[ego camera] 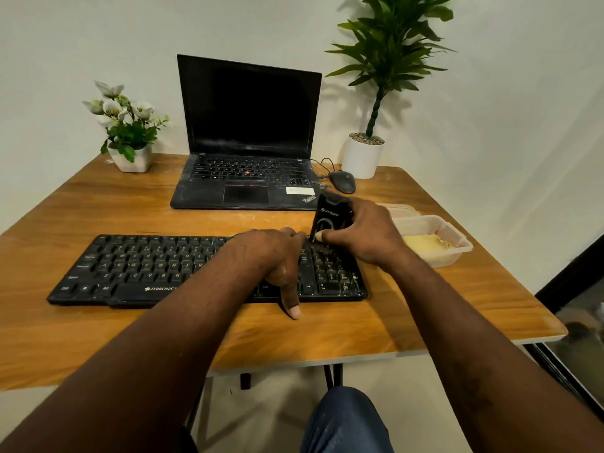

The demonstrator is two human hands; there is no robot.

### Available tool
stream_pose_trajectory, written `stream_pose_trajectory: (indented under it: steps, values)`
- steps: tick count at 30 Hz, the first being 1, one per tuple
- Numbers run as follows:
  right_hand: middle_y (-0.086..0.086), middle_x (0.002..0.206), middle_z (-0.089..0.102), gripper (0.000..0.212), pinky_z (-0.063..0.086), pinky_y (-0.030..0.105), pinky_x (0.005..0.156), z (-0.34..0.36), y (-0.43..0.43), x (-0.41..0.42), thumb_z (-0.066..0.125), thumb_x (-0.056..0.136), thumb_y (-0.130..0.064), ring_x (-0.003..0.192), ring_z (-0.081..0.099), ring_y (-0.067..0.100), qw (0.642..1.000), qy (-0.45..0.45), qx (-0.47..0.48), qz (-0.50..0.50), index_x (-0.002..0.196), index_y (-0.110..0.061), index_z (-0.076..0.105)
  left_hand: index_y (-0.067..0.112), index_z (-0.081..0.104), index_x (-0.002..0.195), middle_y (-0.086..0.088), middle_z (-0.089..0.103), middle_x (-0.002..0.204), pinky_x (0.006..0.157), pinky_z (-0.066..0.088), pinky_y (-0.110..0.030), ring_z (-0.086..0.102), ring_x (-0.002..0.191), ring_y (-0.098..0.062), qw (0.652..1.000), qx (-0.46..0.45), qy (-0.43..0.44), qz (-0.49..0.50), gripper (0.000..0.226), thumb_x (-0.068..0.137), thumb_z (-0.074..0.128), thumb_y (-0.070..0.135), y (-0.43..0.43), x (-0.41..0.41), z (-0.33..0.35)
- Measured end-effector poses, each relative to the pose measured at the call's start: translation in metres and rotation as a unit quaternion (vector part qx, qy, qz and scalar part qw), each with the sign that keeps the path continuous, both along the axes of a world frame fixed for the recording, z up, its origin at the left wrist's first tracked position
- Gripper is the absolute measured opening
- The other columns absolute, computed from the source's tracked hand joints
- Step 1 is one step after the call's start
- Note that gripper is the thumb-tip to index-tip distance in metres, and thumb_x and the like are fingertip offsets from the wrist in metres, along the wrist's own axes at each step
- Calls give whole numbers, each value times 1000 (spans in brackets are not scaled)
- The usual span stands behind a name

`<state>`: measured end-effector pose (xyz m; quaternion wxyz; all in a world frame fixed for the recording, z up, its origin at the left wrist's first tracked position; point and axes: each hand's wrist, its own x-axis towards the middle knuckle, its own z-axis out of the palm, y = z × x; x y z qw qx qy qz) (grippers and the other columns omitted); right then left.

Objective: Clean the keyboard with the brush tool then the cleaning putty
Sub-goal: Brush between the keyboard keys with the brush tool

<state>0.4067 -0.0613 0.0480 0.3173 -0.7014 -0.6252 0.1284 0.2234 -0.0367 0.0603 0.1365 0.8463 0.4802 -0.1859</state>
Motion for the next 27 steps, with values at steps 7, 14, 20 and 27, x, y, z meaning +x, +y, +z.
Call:
stream_pose_trajectory:
  steps: [7,14,20,27]
  values:
    - [-3,123,72,68,57,34,88,3,1,1,89,75,-40,109,68,17,997,-61,50,-2,134,-27,59,29,6,164,7,16,169,115,37,-60,28,152,-31,1000,5,3,1,148,51,96,57,-3,0,0]
    - [-10,115,74,62,55,33,82,17,0,16,92,72,-39,101,67,11,985,-130,-19,113,126,-30,63,29,10,164,8,23,167,115,38,-57,33,150,-28,1000,3,-17,5,148,48,97,58,-3,-4,1]
    - [-8,112,74,59,51,31,76,16,1,-2,89,75,-40,94,65,12,974,-185,14,126,127,-30,62,33,0,164,4,27,168,119,33,-56,34,150,-32,998,-15,-51,37,153,49,98,55,-7,-8,3]
    - [-11,105,72,51,36,30,66,22,-5,34,88,74,-46,89,58,13,967,-234,-30,94,116,-35,60,31,-12,163,4,10,173,124,22,-56,19,157,-32,998,-14,-49,29,156,54,96,56,-11,-12,6]
